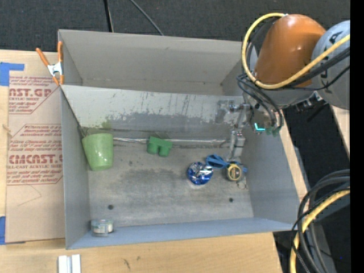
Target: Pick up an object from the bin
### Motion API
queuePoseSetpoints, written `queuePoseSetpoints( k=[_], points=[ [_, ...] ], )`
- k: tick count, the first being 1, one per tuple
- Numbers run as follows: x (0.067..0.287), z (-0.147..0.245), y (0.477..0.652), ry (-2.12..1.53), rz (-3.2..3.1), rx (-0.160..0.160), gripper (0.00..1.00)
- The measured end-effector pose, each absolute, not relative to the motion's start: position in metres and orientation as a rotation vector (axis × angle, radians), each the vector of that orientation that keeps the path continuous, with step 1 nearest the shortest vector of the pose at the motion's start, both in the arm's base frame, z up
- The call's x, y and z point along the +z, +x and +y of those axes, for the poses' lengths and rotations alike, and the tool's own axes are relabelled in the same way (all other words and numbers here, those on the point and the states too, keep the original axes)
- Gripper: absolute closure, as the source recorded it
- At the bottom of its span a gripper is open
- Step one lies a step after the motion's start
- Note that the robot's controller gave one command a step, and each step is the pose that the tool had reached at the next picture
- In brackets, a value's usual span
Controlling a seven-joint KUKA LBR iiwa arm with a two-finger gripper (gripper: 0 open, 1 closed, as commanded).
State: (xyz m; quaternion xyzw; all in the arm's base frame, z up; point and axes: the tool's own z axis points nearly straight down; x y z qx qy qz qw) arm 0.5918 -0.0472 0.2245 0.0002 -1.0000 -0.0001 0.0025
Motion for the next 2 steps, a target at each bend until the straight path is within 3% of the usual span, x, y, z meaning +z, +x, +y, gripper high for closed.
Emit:
queuePoseSetpoints(
  k=[1,2],
  points=[
    [0.0711,-0.0878,0.5647,0.338,-3.120,-0.002,0.00],
    [0.0750,-0.0872,0.5667,0.339,-3.125,0.000,1.00]
  ],
)
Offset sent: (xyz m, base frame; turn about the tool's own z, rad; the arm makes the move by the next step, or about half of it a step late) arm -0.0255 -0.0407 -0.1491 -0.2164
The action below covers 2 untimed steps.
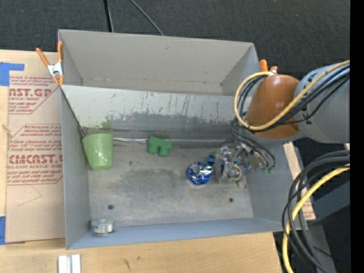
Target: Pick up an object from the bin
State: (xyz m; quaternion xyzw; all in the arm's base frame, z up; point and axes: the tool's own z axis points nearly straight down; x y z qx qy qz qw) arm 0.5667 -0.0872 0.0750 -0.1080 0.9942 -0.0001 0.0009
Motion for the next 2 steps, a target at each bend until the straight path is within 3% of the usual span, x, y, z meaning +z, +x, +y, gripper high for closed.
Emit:
queuePoseSetpoints(
  k=[1,2],
  points=[
    [0.2380,-0.0970,0.5516,-0.402,3.104,-0.005,1.00],
    [0.2331,-0.0965,0.5501,-0.404,3.112,0.000,0.00]
  ],
)
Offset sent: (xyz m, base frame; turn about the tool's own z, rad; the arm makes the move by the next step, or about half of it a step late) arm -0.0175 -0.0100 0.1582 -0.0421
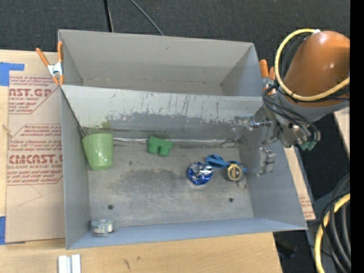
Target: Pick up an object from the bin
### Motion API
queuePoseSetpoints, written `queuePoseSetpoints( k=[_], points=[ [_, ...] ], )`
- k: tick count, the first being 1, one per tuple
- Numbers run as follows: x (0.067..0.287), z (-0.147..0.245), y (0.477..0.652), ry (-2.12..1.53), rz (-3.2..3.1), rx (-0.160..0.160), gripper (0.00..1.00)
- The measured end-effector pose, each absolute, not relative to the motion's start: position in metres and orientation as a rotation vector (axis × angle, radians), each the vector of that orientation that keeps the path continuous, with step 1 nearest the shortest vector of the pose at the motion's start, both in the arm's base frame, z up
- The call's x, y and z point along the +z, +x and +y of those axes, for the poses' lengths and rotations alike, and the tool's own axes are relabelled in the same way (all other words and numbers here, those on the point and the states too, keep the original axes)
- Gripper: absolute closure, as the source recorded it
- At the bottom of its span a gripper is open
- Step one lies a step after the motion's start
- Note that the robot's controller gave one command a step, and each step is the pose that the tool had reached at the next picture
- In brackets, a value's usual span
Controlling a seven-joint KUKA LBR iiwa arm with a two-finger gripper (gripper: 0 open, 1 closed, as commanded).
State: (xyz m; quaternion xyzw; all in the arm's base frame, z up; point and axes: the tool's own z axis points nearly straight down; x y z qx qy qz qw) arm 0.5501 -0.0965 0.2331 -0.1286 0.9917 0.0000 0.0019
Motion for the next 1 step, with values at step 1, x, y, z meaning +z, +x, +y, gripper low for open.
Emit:
queuePoseSetpoints(
  k=[1],
  points=[
    [0.1335,-0.1032,0.5247,0.012,3.146,0.003,0.00]
  ],
)
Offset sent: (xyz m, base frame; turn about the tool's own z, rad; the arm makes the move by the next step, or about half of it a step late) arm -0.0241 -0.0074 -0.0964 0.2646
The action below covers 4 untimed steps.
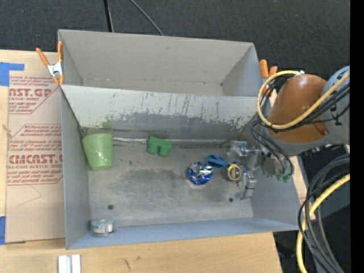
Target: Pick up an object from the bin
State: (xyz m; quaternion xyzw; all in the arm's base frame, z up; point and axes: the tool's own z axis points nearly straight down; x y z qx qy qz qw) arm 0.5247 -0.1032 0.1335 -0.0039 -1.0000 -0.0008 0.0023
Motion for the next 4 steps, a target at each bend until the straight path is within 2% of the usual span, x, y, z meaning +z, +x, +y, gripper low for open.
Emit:
queuePoseSetpoints(
  k=[1,2,3,4],
  points=[
    [0.066,-0.089,0.546,0.014,-3.139,-0.003,0.00],
    [0.070,-0.014,0.559,0.302,-3.131,-0.004,0.00],
    [0.070,-0.016,0.559,0.297,-3.129,-0.001,1.00],
    [0.209,-0.014,0.535,0.316,-3.136,0.002,1.00]
  ],
)
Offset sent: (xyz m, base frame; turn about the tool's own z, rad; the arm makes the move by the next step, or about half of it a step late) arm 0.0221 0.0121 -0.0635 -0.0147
